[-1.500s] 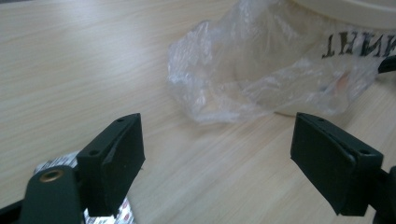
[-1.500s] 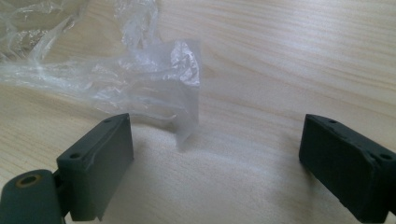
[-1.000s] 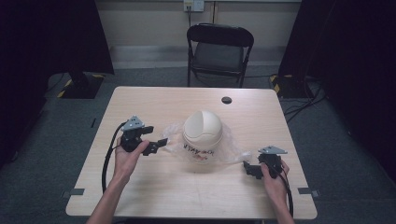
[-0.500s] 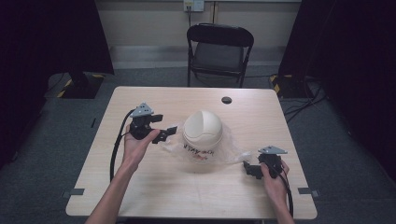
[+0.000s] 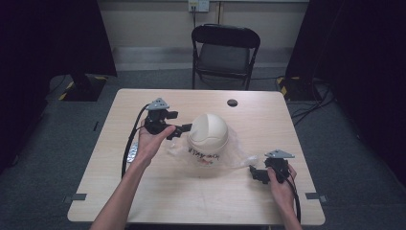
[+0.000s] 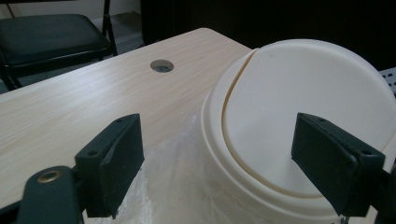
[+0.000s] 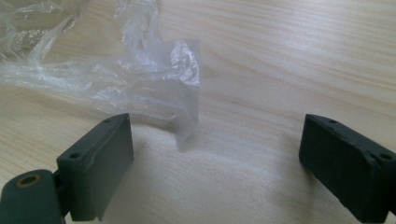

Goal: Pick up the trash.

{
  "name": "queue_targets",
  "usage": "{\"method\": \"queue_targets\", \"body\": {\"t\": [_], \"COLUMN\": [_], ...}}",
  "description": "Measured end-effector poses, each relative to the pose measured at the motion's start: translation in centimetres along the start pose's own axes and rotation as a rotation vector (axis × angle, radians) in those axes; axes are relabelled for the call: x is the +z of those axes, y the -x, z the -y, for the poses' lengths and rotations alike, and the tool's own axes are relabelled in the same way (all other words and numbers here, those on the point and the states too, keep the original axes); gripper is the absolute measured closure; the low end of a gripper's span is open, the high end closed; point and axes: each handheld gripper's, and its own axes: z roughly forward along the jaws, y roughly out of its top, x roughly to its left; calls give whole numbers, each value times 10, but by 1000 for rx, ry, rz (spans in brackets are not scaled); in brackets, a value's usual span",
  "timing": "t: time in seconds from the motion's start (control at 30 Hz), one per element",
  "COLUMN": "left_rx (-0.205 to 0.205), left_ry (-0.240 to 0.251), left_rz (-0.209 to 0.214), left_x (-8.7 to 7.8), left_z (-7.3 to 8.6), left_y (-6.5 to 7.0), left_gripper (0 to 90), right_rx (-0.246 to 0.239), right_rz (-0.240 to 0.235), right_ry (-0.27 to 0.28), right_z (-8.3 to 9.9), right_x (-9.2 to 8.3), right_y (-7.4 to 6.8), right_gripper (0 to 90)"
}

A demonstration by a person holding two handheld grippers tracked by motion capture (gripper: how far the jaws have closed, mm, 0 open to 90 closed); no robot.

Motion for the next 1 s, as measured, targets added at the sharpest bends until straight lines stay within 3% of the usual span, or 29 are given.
{"method": "queue_targets", "body": {"t": [0.03, 0.17, 0.37, 0.43, 0.57, 0.93, 1.0], "left_rx": [11, 10, 11, -20, 0, 10, 29], "left_ry": [-34, -70, -77, -76, -114, -153, -174], "left_rz": [11, 22, 35, 53, 34, 36, 39], "left_x": [7, 20, 30, 33, 38, 52, 56], "left_z": [0, 1, -1, 2, 4, 6, 6], "left_y": [1, 2, 1, -3, -4, -3, -2], "left_gripper": [165, 165, 155, 155, 157, 161, 163], "right_rx": [0, 0, 0, 0, 0, 0, 0], "right_rz": [1, 0, 0, 1, 1, 0, 0], "right_ry": [0, 0, 0, 0, 0, 0, 0], "right_z": [0, 0, 0, 0, 0, 0, 0], "right_x": [0, 0, 0, 0, 0, 0, 0], "right_y": [0, 0, 0, 0, 0, 0, 0], "right_gripper": [90, 90, 90, 90, 90, 90, 90]}}
